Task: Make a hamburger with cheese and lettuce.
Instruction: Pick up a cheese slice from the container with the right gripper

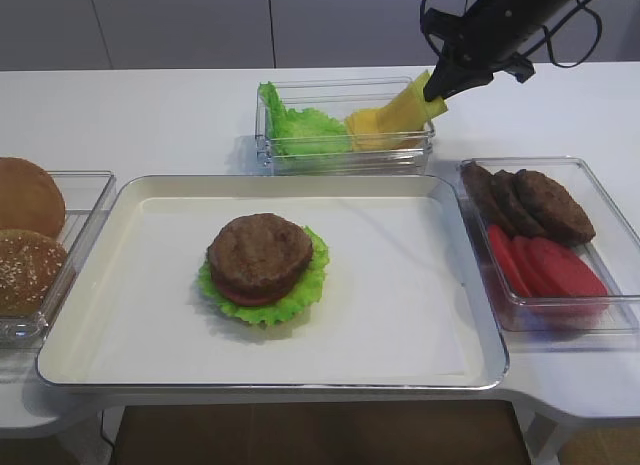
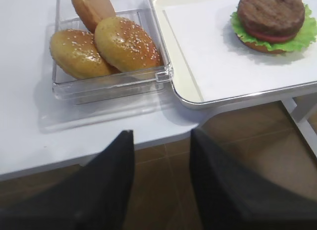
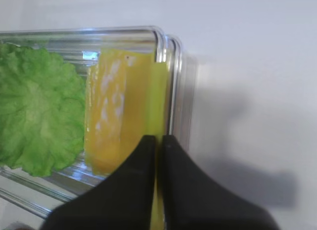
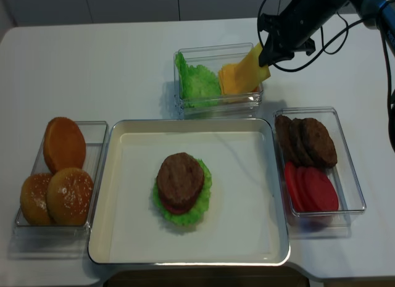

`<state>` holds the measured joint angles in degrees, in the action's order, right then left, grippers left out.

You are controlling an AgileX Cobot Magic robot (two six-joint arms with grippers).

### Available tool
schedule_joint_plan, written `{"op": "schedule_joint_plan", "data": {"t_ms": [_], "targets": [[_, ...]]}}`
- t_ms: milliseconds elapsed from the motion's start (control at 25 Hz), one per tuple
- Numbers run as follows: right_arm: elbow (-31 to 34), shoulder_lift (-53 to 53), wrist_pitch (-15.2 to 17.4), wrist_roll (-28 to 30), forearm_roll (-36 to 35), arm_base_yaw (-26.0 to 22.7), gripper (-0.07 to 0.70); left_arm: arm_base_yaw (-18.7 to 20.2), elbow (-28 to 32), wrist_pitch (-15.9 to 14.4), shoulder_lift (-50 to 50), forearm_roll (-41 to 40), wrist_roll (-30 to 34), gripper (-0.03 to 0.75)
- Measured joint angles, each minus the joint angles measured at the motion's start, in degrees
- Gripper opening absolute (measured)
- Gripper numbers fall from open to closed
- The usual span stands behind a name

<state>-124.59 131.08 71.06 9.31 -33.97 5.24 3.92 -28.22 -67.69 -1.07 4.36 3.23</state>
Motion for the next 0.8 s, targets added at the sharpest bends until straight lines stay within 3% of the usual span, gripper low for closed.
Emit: {"op": "schedule_joint_plan", "data": {"t_ms": [800], "targets": [[-2.9,-0.9,0.1,-0.8,-1.2,0.0,0.026,0.0,0.0,0.0,0.0,0.0,0.0,0.283]]}}
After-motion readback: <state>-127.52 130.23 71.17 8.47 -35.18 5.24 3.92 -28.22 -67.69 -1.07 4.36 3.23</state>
